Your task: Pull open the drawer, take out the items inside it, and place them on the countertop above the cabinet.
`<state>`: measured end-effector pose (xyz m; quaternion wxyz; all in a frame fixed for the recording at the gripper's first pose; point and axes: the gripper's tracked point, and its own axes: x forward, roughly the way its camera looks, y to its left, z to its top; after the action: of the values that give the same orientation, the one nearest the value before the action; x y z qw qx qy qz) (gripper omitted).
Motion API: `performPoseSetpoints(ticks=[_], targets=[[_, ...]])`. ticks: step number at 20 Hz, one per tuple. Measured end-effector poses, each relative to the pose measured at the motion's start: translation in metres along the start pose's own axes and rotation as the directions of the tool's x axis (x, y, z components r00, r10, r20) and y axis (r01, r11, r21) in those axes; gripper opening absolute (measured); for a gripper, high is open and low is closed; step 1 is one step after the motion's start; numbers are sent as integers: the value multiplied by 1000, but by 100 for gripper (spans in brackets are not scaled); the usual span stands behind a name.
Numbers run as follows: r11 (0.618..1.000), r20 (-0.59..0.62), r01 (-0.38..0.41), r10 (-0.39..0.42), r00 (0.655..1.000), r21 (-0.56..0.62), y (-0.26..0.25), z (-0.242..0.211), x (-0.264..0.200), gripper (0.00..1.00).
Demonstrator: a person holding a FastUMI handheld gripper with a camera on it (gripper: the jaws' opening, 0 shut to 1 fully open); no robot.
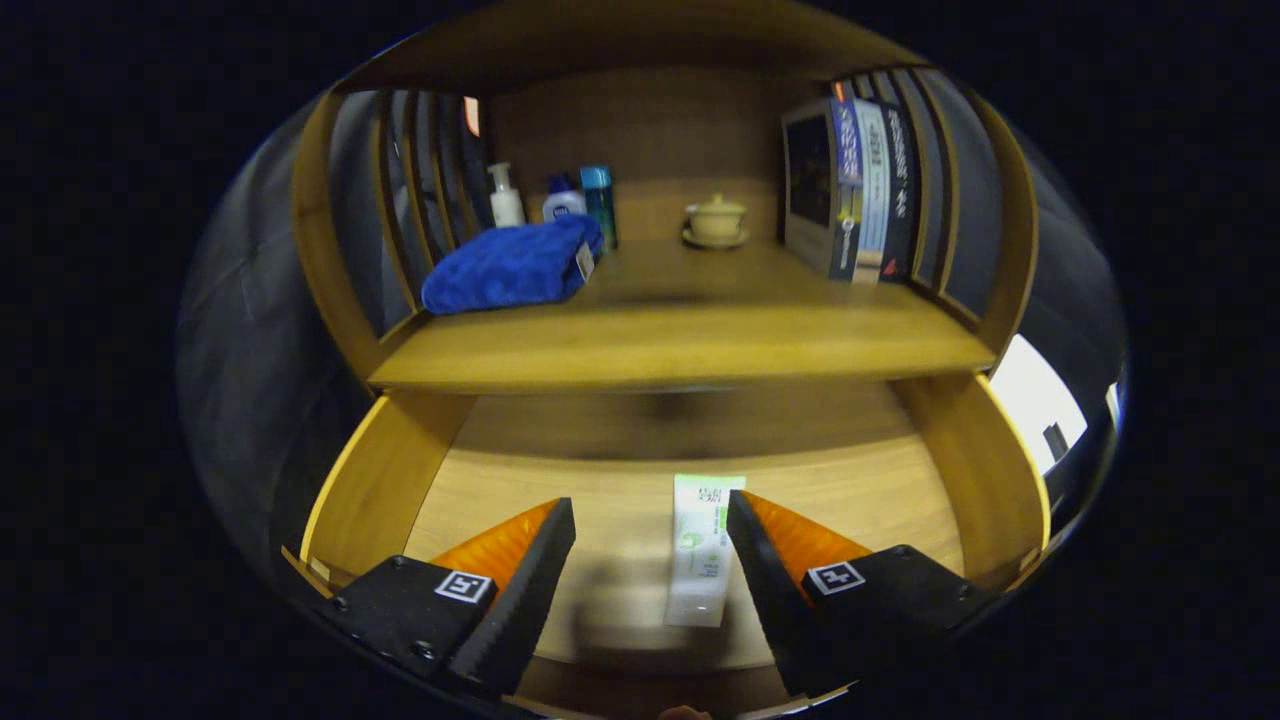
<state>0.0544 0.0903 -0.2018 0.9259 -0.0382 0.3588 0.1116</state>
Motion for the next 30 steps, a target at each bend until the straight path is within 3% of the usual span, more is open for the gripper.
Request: performPoseSetpoints(ticks=[4,7,13,19,25,30], targets=[[999,-173,18,-10,985,47,-10,-13,21,99],[998,-227,66,-63,972,7,-30,-13,24,99],[997,-355,65,-49,934,32,-25,-35,31,99],[996,-400,94,-88,912,-5,-28,-47,33,75],[994,-397,88,-58,916,57,-35,-49,28,46],[991,-323,68,-27,946,117,-26,-24,-2,46]])
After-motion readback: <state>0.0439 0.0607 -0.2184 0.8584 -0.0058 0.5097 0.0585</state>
